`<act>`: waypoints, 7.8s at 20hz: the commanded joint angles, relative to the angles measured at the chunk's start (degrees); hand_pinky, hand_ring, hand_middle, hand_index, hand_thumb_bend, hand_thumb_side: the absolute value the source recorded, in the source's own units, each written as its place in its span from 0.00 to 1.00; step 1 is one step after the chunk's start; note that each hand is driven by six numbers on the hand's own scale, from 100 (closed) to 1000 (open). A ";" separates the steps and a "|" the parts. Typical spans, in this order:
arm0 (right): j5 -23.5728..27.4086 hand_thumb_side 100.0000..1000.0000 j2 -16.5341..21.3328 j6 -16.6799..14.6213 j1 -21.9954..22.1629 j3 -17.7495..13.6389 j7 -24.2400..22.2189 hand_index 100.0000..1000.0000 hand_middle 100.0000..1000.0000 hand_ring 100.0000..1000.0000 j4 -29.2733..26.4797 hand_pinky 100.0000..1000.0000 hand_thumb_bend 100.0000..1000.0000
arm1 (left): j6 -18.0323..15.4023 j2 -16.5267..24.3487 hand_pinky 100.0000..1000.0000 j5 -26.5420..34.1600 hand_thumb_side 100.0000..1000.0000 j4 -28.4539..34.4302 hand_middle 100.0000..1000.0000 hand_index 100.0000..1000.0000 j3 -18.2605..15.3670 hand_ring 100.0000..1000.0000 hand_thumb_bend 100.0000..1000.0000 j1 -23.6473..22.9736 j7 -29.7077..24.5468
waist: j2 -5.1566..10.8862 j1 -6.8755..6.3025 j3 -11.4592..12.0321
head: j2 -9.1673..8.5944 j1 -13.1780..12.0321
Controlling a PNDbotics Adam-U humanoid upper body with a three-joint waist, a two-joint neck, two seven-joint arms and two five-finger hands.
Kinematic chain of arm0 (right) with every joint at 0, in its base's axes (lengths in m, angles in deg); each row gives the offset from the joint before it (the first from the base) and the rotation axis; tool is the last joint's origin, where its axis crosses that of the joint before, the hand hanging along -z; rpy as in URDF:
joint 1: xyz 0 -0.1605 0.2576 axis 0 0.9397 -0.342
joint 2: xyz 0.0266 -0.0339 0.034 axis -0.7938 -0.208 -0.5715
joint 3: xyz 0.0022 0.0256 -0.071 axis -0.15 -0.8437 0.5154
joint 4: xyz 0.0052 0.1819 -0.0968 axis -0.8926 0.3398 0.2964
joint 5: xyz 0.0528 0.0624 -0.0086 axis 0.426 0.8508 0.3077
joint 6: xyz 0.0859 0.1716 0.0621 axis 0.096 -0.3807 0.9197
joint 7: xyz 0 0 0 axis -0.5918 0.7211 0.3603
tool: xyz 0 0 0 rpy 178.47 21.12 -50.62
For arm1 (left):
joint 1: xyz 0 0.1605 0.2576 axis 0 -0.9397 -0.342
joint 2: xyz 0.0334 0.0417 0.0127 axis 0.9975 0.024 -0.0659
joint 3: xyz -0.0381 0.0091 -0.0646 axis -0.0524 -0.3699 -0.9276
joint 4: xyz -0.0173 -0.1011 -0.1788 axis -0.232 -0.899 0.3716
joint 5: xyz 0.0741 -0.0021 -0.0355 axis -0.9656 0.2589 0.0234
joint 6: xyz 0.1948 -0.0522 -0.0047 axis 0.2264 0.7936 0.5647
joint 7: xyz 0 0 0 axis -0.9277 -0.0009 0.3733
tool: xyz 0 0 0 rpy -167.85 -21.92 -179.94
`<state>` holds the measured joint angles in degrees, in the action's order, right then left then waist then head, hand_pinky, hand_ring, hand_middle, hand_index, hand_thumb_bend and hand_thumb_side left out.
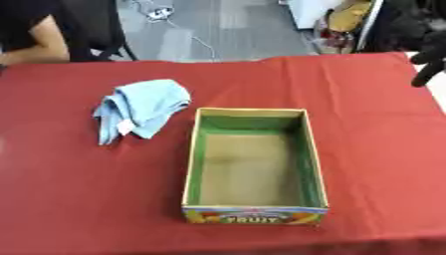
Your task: Pick up objects on the table and place them in the box.
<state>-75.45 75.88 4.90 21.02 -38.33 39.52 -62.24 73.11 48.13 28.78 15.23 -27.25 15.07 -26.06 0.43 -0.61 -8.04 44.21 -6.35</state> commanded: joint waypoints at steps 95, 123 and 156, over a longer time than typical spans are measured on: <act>1.19 0.57 0.43 -0.17 -0.88 -0.60 2.01 0.98 0.83 0.74 -0.90 0.48 0.19 | 2.27 4.55 0.00 -8.00 0.39 -6.64 0.00 0.00 27.35 0.00 0.00 34.59 -47.25 | 1.35 -0.49 -2.19 | -0.09 -2.99; 0.93 0.57 0.31 -0.02 -1.40 -0.12 1.01 0.96 0.81 0.73 -0.90 0.48 0.17 | -2.67 3.01 0.70 -5.85 1.00 -14.40 0.88 0.92 38.00 0.81 0.56 29.98 -64.93 | 1.08 -0.66 -2.67 | -0.09 -3.23; -0.54 0.57 0.83 -0.13 -0.67 -1.14 1.54 0.96 0.80 0.73 -0.90 0.48 0.14 | -14.79 -2.35 0.47 -2.29 0.63 13.19 0.75 0.81 -2.21 0.63 0.30 1.40 5.04 | 0.19 0.15 0.53 | -0.09 0.58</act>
<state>-75.79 75.40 4.87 20.65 -39.03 40.86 -62.24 58.09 45.61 26.68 27.29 -28.15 16.18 -22.82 0.28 -0.52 -7.49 44.21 -6.43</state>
